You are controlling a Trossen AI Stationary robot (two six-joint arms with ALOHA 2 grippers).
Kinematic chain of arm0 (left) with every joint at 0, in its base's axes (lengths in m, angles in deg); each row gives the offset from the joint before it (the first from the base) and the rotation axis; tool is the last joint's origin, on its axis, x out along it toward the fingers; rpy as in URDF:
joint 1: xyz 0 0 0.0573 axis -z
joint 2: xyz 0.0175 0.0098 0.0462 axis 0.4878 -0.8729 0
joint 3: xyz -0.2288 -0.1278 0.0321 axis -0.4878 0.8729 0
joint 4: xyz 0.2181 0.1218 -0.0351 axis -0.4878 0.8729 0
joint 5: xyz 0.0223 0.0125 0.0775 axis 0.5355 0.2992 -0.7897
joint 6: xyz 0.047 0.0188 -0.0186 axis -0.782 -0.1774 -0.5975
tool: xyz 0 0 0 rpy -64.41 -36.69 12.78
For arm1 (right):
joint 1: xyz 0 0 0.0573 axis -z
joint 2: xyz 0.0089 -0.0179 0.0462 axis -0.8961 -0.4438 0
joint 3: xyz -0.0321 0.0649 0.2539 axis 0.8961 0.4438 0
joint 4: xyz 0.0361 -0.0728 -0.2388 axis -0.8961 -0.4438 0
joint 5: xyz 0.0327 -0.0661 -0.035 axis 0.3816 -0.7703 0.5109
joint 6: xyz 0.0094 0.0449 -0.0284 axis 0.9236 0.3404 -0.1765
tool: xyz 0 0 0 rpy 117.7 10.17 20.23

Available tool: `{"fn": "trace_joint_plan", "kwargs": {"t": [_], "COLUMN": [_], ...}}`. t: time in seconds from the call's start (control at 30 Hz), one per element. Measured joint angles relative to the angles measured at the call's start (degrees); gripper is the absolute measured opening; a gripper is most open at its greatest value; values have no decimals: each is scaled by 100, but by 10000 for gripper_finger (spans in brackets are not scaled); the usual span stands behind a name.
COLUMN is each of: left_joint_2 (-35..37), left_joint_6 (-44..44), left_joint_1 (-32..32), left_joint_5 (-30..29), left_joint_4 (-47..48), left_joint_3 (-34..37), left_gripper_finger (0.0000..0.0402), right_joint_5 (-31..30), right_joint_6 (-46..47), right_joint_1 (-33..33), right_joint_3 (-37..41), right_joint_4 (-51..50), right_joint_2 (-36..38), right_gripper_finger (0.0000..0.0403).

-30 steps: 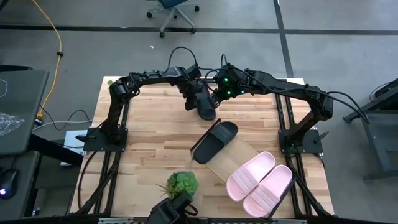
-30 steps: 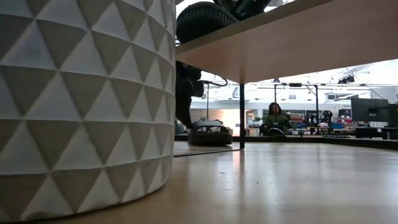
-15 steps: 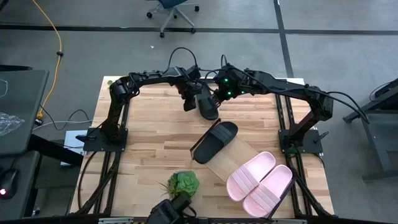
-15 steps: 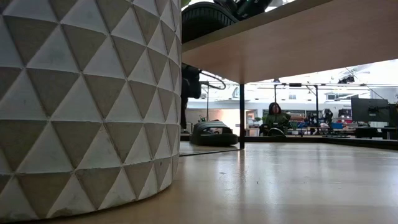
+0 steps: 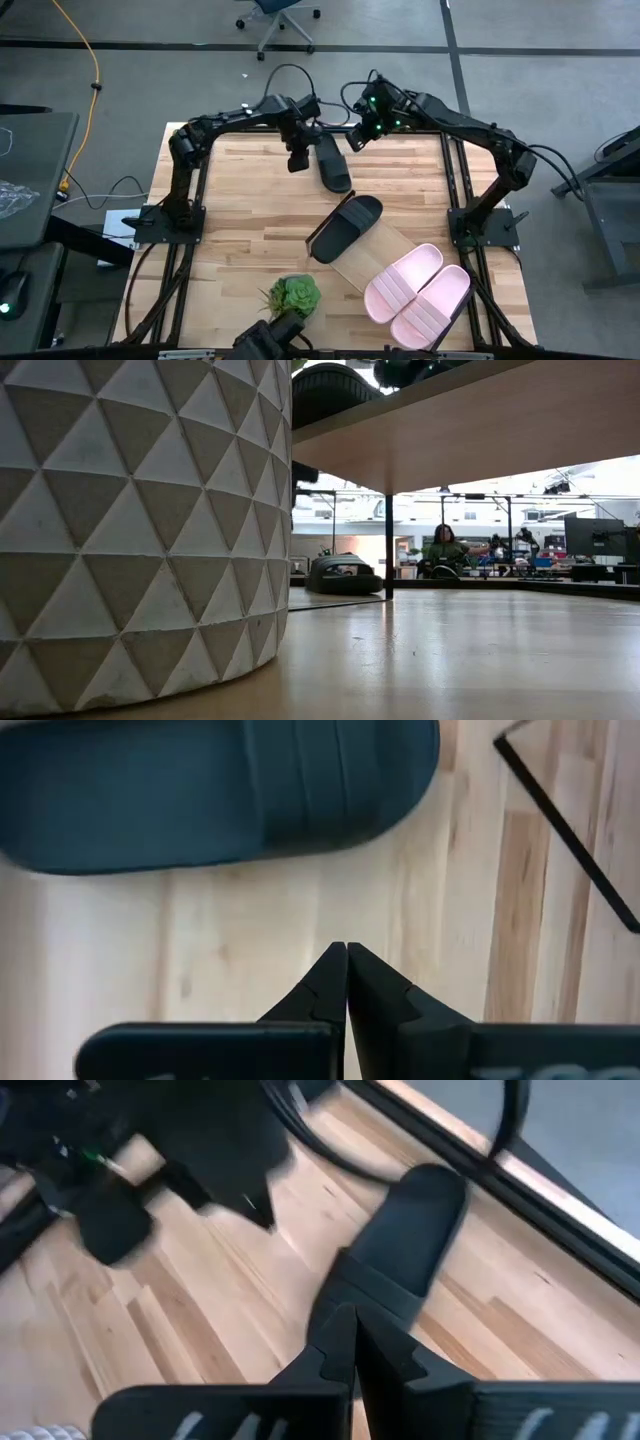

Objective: Pick and place slides into the shelf
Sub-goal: Put the black slides on the shelf

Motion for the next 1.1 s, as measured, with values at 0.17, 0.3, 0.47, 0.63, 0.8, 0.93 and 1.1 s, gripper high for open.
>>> {"fn": "trace_joint_plan", "kwargs": {"t": [0.17,0.3,0.47,0.63,0.8,0.93,1.1], "left_joint_2": [547,1038,1614,2173,2554,2731,2845], "left_joint_6": [230,282,391,315,258,374,479], "left_joint_1": [-13,-9,-11,-2,128,351,727], "left_joint_5": [-357,-606,-620,-605,-424,-619,-914], "left_joint_4": [33,118,201,324,460,537,603], "left_joint_3": [-58,-58,-58,-58,-58,-58,-58], "left_gripper_finger": [0,0,0,0,0,0,1], "right_joint_5": [330,783,1199,1311,1597,1628,1748], "right_joint_6": [-308,-568,-751,-1046,-1124,-1189,-1185], "right_joint_1": [141,188,300,428,611,695,702], "right_joint_3": [0,0,0,0,0,0,0], "right_joint_4": [-22,142,199,291,554,738,873], "right_joint_2": [-274,-615,-903,-937,-982,-1114,-1327], "right_gripper_finger": [0,0,16,53,91,108,114]}}
